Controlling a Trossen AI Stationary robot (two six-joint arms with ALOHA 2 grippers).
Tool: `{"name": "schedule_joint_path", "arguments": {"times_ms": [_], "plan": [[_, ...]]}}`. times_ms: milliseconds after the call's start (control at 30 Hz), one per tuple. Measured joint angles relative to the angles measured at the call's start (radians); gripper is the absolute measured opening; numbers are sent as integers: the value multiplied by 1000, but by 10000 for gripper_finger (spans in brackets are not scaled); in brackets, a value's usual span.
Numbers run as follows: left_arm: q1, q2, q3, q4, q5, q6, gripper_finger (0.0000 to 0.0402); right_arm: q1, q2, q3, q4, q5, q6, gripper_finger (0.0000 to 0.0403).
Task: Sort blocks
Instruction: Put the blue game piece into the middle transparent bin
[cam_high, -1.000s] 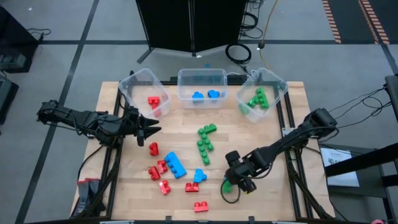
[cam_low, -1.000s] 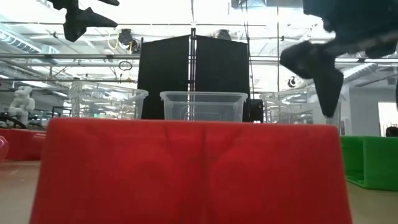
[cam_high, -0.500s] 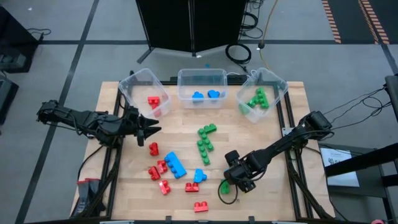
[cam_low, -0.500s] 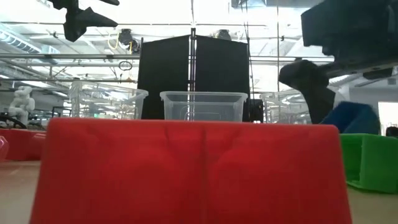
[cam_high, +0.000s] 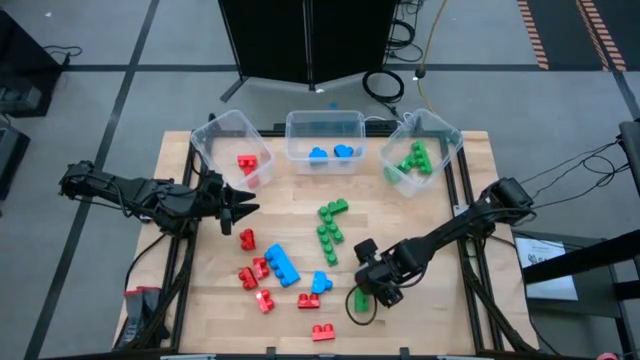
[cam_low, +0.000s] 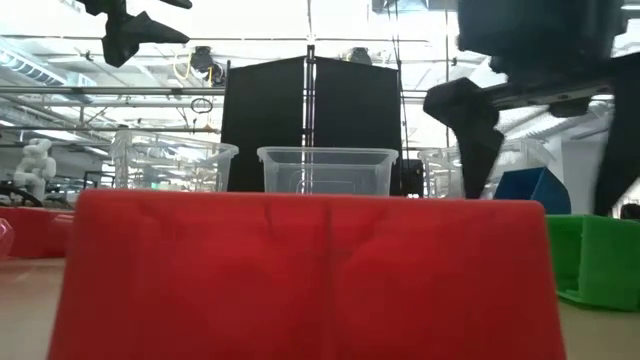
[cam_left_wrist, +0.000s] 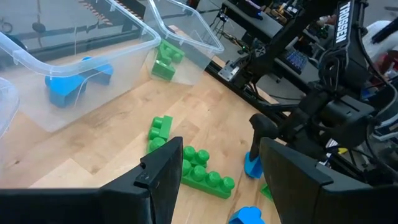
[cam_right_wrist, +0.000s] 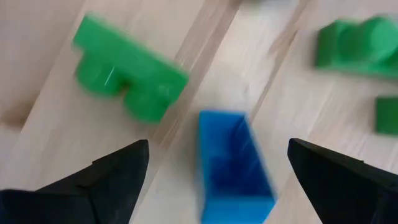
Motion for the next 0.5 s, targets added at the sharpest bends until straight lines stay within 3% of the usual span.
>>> {"name": "schedule_joint_path", "arguments": {"times_ms": [367, 500], "plan": [[0, 0, 0, -3, 0, -23, 209, -41, 103, 0, 15, -48, 90, 377], [0, 0, 0, -3, 0, -23, 209, -40, 109, 2, 5, -44, 136, 339]]}}
